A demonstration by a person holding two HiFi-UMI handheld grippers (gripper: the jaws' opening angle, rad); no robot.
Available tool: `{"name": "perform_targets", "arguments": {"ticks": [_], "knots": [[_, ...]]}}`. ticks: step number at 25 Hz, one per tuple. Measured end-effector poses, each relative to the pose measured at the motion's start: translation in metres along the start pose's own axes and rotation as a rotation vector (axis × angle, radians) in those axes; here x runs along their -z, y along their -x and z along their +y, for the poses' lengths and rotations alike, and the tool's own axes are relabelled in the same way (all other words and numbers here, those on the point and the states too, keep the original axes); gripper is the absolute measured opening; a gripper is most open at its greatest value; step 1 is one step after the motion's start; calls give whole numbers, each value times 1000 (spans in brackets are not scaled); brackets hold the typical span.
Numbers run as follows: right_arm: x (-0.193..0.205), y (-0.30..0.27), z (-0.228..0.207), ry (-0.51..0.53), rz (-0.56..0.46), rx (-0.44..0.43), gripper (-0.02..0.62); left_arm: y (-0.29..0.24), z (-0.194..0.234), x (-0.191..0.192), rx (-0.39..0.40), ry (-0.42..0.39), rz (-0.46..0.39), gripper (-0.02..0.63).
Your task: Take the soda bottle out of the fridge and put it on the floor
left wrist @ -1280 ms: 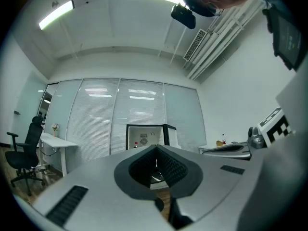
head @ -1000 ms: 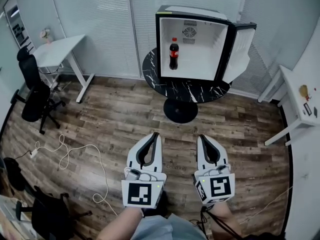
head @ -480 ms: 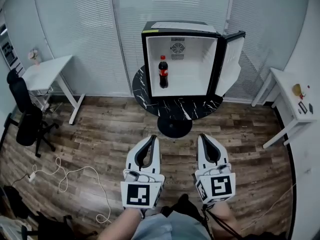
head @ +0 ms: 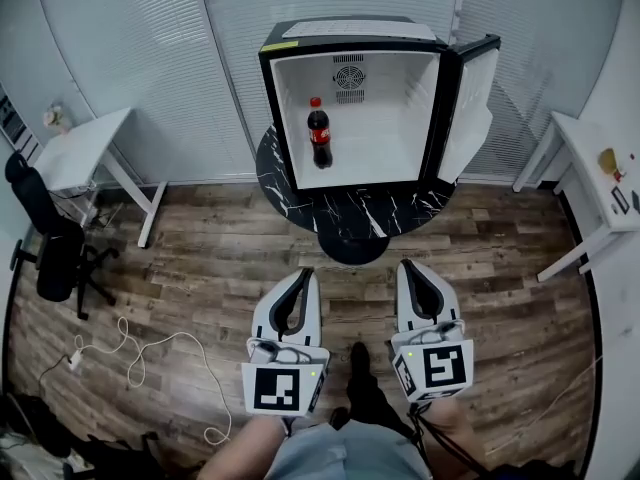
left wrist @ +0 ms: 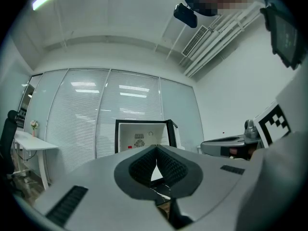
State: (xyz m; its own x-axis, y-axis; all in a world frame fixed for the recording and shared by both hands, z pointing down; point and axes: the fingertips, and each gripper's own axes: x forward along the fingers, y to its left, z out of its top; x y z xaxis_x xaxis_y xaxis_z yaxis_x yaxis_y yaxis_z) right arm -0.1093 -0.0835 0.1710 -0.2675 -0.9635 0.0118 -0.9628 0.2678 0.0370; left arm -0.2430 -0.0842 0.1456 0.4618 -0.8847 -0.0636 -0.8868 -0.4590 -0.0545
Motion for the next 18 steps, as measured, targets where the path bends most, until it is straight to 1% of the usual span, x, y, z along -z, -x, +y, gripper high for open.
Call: {"name": "perform_targets", "arguments": {"ticks": [3,6,11,14,18], "knots": [[10,-30,-21,-12,14,-3,14,-37,4,10,1,1,18,17],[20,-66,-48,-24,31,-10,14,-80,9,19,-3,-15,37,16],[30,-131,-88,-41,45,-34,14,-148,20,31,-27,-23,63,16],[28,-164,-101,-42,40,-65,14,-179,28,32,-48,-30,65,17],[15,-200,-111,-36,15,-110,14,-205,39,25,-84,-42,74,17]]}}
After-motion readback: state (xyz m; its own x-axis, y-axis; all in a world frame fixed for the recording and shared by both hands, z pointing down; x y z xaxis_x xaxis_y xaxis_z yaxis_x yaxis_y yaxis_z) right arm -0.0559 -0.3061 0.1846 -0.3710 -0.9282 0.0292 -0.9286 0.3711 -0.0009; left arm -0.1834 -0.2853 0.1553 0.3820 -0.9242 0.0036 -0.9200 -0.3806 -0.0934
